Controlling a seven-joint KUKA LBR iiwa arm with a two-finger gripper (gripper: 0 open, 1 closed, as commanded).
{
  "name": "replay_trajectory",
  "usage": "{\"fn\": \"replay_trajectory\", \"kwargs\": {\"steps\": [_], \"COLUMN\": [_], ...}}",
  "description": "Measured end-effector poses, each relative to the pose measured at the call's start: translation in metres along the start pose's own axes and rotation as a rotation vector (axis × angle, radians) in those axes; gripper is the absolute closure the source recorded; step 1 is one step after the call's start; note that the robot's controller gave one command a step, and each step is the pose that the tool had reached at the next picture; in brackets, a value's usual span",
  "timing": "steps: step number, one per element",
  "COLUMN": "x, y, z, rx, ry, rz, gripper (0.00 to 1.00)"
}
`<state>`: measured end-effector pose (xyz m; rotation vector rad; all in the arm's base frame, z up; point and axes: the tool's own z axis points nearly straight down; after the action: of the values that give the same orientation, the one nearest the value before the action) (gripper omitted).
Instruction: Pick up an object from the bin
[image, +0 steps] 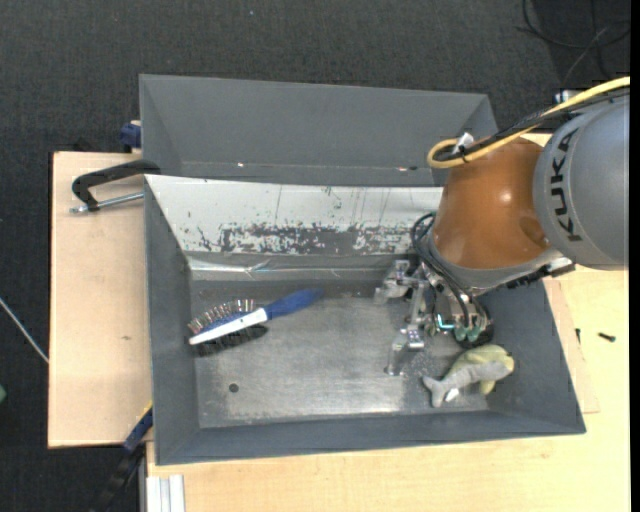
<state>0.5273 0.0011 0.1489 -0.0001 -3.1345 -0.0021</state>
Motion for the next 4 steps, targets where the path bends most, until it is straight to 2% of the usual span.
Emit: {"fn": "replay_trajectory", "kwargs": {"steps": [1, 2, 3, 4], "x": [0.015, 0.031, 0.035, 0.029], "y": [-0.082, -0.137, -0.15, -0.134], "z": [0.016, 0.013, 0.01, 0.044], "rx": [0.005, 0.008, 0.007, -0.001], "ry": [-0.005, -0.01, -0.01, -0.034], "rz": [-0.466, -0.933, -1.308, -1.692], "gripper": [0.0, 0.0, 0.0, 0.0]}}
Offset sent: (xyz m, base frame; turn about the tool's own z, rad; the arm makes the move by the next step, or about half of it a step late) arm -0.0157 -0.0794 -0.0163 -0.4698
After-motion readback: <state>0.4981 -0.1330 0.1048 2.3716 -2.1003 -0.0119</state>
